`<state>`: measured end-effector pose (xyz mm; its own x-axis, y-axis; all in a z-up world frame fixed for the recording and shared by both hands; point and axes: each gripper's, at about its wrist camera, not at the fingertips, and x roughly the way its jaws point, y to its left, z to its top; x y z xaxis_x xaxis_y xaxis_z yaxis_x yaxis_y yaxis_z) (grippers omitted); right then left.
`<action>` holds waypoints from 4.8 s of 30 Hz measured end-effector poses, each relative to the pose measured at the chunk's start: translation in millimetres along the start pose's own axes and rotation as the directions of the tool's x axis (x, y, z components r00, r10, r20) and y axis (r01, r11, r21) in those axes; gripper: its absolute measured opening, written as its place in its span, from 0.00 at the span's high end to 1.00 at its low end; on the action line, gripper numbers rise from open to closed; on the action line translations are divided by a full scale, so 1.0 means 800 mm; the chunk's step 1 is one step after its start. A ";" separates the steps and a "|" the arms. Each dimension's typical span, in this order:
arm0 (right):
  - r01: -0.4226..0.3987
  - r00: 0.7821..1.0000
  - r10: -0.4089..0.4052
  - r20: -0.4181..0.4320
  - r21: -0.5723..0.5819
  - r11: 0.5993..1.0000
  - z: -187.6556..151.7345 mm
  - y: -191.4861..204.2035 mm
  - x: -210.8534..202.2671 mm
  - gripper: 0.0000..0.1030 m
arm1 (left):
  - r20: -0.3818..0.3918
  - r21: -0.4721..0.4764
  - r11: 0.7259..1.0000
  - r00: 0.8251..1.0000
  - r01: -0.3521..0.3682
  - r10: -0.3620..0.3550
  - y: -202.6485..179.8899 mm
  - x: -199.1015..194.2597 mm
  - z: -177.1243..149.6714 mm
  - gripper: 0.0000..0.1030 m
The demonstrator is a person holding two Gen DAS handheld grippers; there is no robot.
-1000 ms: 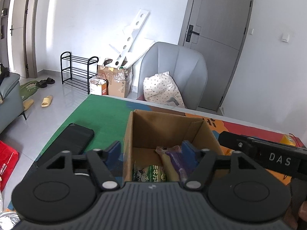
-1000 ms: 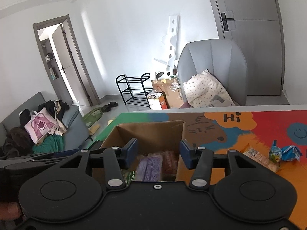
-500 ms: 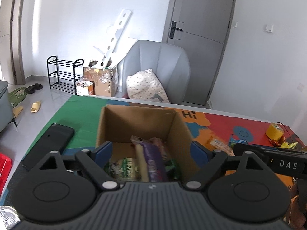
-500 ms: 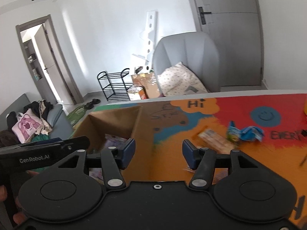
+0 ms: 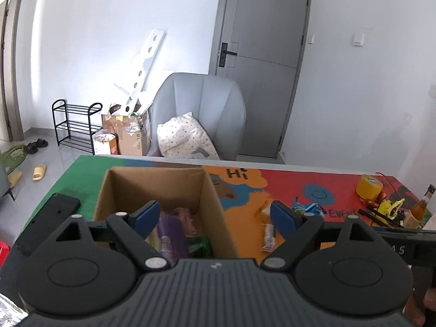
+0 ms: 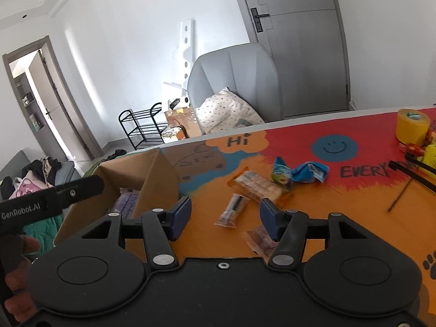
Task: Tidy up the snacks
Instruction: 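Move both tools back over the snacks on the table, then grasp the small clear stick pack with the left tool while the right tool grasps the brown clear bag, then carry both snacks over the cardboard box and open both tools to drop them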
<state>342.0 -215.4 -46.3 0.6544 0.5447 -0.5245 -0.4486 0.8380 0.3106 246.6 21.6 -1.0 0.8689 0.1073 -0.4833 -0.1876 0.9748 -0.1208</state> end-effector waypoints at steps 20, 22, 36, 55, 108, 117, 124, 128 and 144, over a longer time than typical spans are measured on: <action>0.045 0.999 -0.043 -0.020 0.102 0.994 -0.013 -0.062 -0.002 0.44 | -0.090 0.042 0.995 0.992 0.095 -0.091 -0.080 0.055 -0.015 0.53; 0.047 0.999 -0.045 -0.022 0.106 0.993 -0.014 -0.066 0.001 0.44 | -0.101 0.040 0.994 0.990 0.100 -0.095 -0.087 0.063 -0.016 0.56; 0.062 0.997 -0.054 -0.061 0.143 0.988 -0.023 -0.095 0.026 0.44 | -0.172 -0.027 0.997 0.982 0.068 -0.072 -0.121 0.130 -0.035 0.56; 0.055 0.990 -0.037 -0.139 0.124 0.991 -0.028 -0.079 0.102 0.37 | -0.202 -0.074 0.996 0.979 -0.053 0.038 -0.084 0.153 -0.050 0.46; 0.177 0.978 -0.180 -0.103 -0.031 0.984 -0.044 -0.062 0.066 0.68 | -0.207 -0.026 1.000 0.978 0.017 -0.022 -0.094 0.130 -0.059 0.84; 0.149 0.987 -0.150 -0.064 -0.019 0.989 -0.030 -0.040 0.038 0.68 | -0.148 -0.021 0.999 0.989 0.025 -0.028 -0.086 0.091 -0.038 0.84; 0.133 0.990 -0.133 -0.039 -0.022 0.991 -0.018 -0.022 0.025 0.68 | -0.115 -0.018 1.000 0.993 0.009 -0.011 -0.070 0.069 -0.025 0.84; 0.108 0.994 -0.109 -0.026 -0.024 0.994 -0.012 -0.006 0.022 0.68 | -0.103 -0.025 1.000 0.995 -0.007 0.005 -0.055 0.061 -0.019 0.84; -0.007 1.000 0.007 0.012 -0.052 0.999 0.009 0.065 0.034 0.69 | -0.072 -0.076 0.993 0.994 -0.090 0.085 0.036 0.037 0.016 0.84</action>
<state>340.6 -157.0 -38.9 0.6583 0.5511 -0.5128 -0.4840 0.8316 0.2724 272.7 55.5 -8.0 0.8144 0.1750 -0.5532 -0.2992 0.9436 -0.1420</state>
